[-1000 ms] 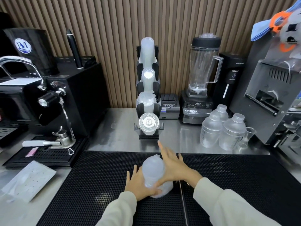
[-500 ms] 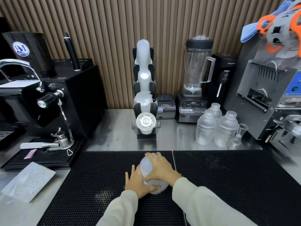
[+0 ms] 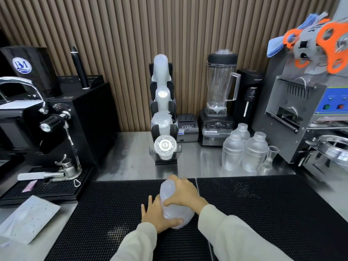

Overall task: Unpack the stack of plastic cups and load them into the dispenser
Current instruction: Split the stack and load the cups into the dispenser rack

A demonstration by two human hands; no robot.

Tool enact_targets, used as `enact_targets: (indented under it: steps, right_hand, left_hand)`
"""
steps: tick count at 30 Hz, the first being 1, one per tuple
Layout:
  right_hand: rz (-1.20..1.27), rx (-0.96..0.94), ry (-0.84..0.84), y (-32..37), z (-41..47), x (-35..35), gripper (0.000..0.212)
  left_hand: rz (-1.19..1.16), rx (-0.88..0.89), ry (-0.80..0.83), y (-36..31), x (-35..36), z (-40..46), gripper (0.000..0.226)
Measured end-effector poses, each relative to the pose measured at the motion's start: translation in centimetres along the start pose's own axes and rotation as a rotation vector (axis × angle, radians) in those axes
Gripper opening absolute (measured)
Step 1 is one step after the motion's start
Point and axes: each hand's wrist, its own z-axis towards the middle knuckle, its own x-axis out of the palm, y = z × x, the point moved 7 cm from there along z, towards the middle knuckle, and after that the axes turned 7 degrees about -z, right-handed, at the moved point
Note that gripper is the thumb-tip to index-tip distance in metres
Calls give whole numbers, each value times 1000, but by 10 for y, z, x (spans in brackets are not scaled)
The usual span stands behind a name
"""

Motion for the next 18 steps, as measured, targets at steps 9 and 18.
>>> enact_targets:
  steps: [9,18]
  right_hand:
    - [84,-64,-189,25,20,-80,81]
    - [-126,-186,-471,69,68,-200,87]
  left_hand:
    - [-176,253,-55,-13,-64,6,141]
    - [-223,429,-378,-81,-193,43,102]
